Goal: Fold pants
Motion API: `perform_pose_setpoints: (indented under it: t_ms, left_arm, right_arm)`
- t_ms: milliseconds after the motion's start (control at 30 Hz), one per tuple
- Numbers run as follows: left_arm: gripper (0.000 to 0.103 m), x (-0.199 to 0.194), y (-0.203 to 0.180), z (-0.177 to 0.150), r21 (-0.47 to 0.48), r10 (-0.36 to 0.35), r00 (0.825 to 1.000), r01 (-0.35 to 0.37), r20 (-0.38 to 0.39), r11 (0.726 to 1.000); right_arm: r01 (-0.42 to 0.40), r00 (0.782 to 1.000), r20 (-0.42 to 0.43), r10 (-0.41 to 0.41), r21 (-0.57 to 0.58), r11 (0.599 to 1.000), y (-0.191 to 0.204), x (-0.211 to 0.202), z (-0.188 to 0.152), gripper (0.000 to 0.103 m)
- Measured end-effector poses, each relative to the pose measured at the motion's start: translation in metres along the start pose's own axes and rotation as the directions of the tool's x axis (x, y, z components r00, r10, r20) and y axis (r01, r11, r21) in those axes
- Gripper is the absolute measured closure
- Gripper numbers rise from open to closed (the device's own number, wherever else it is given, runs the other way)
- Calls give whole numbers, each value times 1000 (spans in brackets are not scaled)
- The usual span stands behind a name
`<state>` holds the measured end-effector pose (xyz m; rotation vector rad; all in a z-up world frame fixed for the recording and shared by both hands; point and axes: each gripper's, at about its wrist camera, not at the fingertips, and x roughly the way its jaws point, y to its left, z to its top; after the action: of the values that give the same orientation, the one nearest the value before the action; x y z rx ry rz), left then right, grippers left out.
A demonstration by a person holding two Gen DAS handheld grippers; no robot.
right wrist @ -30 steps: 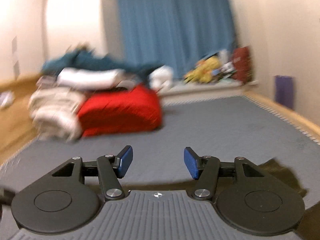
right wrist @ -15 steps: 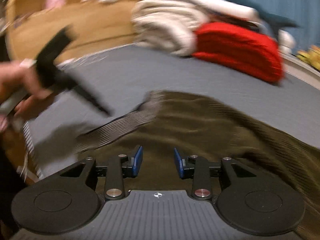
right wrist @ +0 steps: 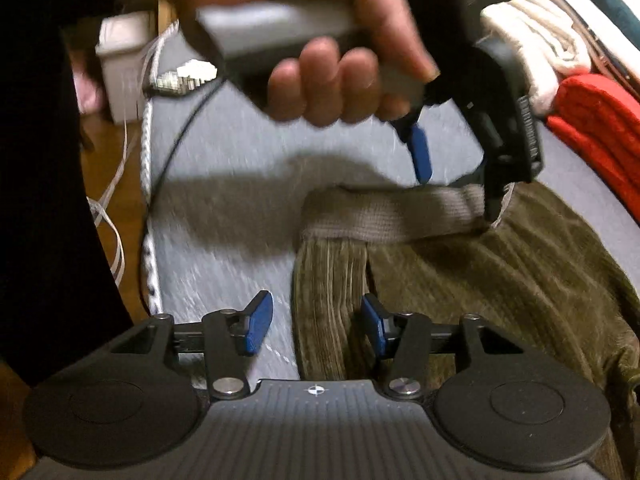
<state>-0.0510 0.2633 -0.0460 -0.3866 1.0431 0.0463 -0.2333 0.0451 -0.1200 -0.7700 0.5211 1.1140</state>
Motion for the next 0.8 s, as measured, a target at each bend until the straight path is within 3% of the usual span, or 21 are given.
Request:
perform_pose_setpoints:
  t_ms: [33, 100, 167, 267, 333, 400, 500, 667, 800]
  left_arm:
    - [24, 4, -2, -1, 8, 4, 1000, -4, -7, 1000]
    - [24, 10, -2, -3, 14, 3, 1000, -3, -27, 1000]
    - [26, 11, -6, -6, 52, 21, 999, -19, -28, 998]
    - [49, 7, -8, -9, 79, 30, 999, -29, -21, 996]
    - [73, 0, -4, -10, 70, 18, 1000, -18, -9, 997]
    - [83, -10, -3, -11, 75, -2, 1000, 1, 10, 997]
    - [86, -27, -9, -18, 138, 15, 999, -20, 44, 990]
    - [87, -51, -1, -30, 134, 77, 995, -86, 69, 987]
    - [86, -55, 10, -35, 121, 109, 993, -114, 43, 986]
  right_arm:
    - [-7, 1000, 6, 7, 1, 1000, -1, 0, 0, 53]
    - [-19, 1000, 6, 19, 2, 1000, -2, -3, 3, 73]
    - [-9, 1000, 0, 9, -12, 1000, -2, -4, 5, 84]
    - [-20, 1000, 14, 20, -43, 999, -3, -11, 7, 91]
    - [-35, 999, 36, 37, -40, 999, -3, -17, 10, 92]
    - [-41, 998, 52, 43, -37, 998, -4, -17, 12, 92]
    - [-48, 998, 49, 50, -42, 998, -1, -13, 15, 93]
    - [-98, 991, 86, 103, -59, 993, 7, -19, 24, 93]
    - [-144, 980, 128, 151, -57, 988, 13, -24, 35, 93]
